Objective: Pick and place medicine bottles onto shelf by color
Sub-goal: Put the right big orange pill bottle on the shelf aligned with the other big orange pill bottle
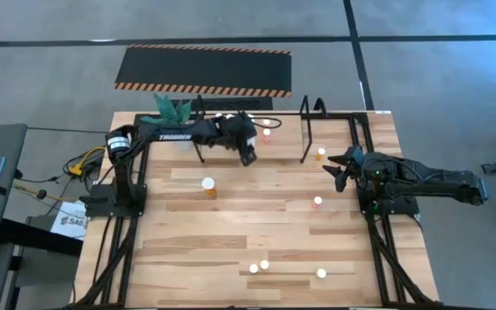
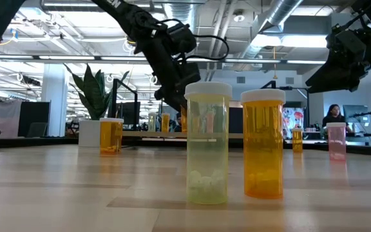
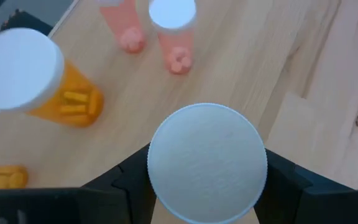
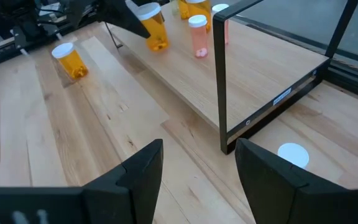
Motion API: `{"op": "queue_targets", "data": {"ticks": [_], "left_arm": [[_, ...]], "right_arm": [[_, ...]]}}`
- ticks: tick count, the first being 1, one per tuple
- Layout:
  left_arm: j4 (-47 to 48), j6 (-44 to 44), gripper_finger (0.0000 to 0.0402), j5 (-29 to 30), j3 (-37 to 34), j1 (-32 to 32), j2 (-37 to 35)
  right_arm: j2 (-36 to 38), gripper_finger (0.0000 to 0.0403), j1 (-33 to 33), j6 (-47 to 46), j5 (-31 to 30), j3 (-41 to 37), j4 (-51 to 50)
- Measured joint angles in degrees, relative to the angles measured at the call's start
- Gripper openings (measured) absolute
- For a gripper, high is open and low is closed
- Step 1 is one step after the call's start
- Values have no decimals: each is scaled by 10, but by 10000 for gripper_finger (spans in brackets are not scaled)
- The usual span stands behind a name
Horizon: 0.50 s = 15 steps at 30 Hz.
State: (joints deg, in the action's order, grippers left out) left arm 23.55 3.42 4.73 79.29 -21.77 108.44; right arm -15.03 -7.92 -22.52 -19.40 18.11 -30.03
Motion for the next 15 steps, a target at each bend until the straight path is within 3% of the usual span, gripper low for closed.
{"op": "queue_targets", "data": {"ticks": [15], "left_arm": [[-49, 18, 197, 2, 0, -34, 15]], "right_arm": [[0, 225, 0, 0, 0, 0, 0]]}}
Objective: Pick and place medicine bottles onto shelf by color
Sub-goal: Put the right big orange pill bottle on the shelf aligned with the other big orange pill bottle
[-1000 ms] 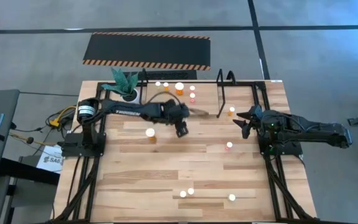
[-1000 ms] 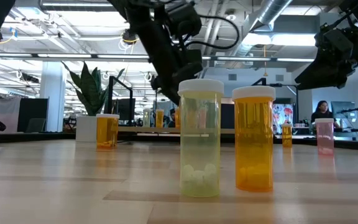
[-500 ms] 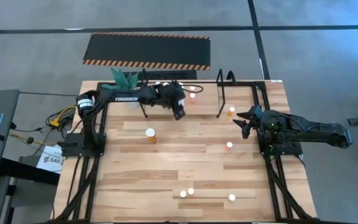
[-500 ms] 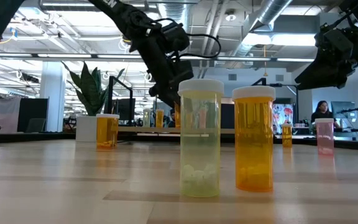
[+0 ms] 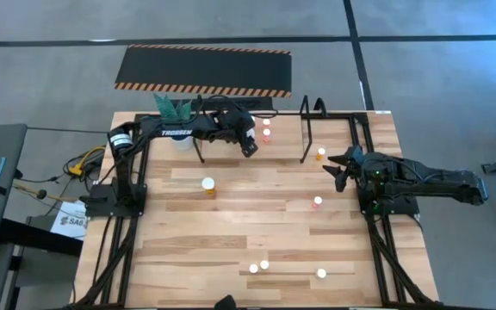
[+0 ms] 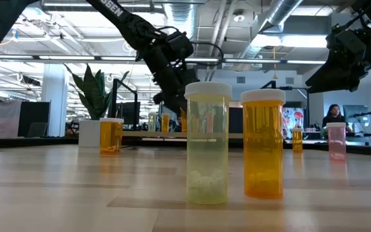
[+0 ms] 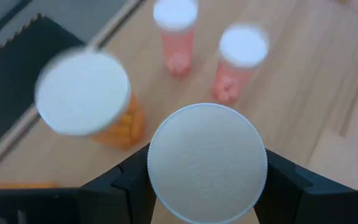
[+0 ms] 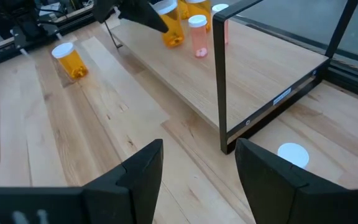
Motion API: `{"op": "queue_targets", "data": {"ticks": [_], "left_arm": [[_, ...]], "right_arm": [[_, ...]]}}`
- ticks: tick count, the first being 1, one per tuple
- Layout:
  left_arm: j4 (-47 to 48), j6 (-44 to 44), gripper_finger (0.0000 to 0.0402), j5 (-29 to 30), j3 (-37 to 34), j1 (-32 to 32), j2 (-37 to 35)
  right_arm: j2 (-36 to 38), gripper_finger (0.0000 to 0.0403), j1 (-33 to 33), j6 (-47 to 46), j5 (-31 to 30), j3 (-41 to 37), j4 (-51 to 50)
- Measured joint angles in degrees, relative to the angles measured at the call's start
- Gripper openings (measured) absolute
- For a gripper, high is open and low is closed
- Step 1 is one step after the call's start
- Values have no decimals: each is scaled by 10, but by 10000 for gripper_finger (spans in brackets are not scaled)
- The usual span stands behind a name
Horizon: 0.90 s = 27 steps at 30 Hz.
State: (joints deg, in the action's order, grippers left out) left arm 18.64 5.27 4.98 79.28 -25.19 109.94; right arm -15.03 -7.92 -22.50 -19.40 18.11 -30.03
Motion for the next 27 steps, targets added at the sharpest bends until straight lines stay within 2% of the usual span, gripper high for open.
{"op": "queue_targets", "data": {"ticks": [27], "left_arm": [[4, 0, 197, 15, -1, -9, 8]], "right_arm": [[0, 225, 0, 0, 0, 0, 0]]}}
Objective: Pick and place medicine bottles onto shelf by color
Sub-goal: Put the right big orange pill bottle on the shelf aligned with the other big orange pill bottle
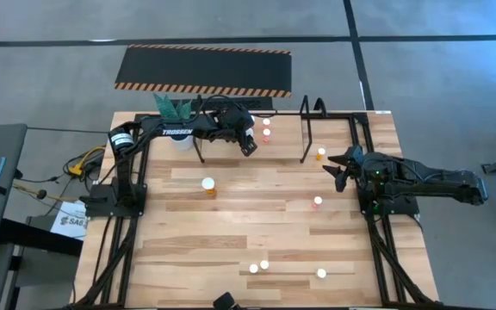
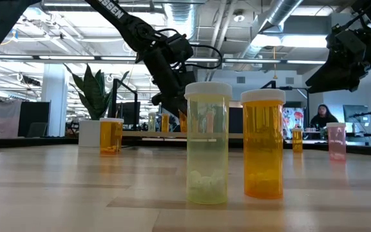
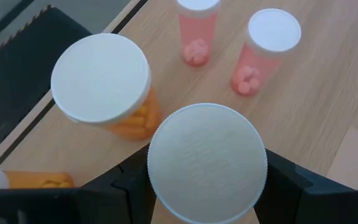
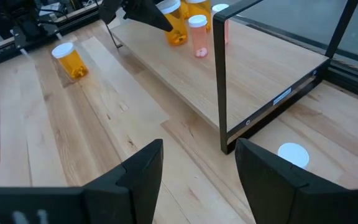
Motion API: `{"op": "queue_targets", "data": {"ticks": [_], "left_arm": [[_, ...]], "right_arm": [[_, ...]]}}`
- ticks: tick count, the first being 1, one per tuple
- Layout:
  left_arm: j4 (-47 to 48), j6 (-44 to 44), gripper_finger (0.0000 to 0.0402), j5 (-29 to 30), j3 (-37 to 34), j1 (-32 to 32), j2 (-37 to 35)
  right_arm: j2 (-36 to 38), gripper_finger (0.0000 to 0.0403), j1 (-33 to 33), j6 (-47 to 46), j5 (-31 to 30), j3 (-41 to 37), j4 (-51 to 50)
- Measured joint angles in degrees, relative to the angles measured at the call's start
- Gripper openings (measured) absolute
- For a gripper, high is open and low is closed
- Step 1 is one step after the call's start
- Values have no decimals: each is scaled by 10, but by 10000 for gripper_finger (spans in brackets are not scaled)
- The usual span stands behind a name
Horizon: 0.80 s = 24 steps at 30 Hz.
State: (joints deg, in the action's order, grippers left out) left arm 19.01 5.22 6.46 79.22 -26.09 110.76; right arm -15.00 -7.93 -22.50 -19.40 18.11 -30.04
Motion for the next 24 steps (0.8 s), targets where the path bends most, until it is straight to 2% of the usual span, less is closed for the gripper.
{"op": "queue_targets", "data": {"ticks": [24], "left_arm": [[-3, -14, 197, 4, 0, -2, 0]], "right_arm": [[0, 225, 0, 0, 0, 0, 0]]}}
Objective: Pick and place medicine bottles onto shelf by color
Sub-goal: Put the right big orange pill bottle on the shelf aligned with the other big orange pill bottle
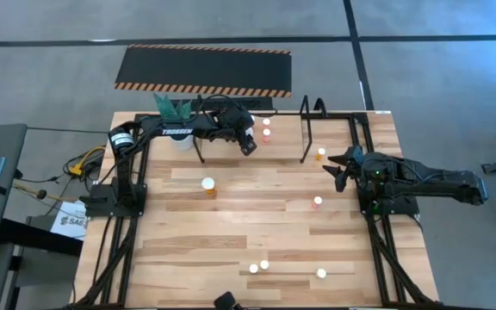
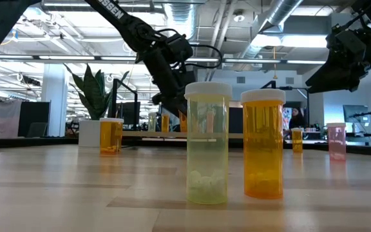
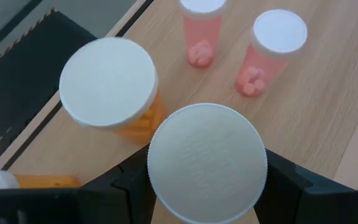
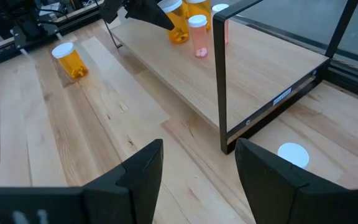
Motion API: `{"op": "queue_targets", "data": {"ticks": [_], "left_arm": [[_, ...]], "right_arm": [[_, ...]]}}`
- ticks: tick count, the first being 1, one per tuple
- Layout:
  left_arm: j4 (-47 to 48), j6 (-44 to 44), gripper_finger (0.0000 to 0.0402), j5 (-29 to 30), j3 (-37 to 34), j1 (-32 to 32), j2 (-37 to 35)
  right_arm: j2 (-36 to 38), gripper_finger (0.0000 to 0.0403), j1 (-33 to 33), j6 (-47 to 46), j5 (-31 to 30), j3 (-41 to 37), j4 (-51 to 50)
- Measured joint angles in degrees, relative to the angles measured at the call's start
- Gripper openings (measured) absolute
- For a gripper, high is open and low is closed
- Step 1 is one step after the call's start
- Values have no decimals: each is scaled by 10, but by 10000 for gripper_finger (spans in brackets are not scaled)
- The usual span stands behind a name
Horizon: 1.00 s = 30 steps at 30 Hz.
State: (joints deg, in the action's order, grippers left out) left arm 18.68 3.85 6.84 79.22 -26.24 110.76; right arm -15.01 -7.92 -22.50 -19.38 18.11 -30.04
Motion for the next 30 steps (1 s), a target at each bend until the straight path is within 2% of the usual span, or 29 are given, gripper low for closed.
{"op": "queue_targets", "data": {"ticks": [18, 30], "left_arm": [[-2, -27, 197, -6, 0, 0, 0], [-15, -2, 196, -21, -2, 0, 29]], "right_arm": [[0, 225, 0, 0, 0, 0, 0], [0, 225, 0, 0, 0, 0, 0]]}}
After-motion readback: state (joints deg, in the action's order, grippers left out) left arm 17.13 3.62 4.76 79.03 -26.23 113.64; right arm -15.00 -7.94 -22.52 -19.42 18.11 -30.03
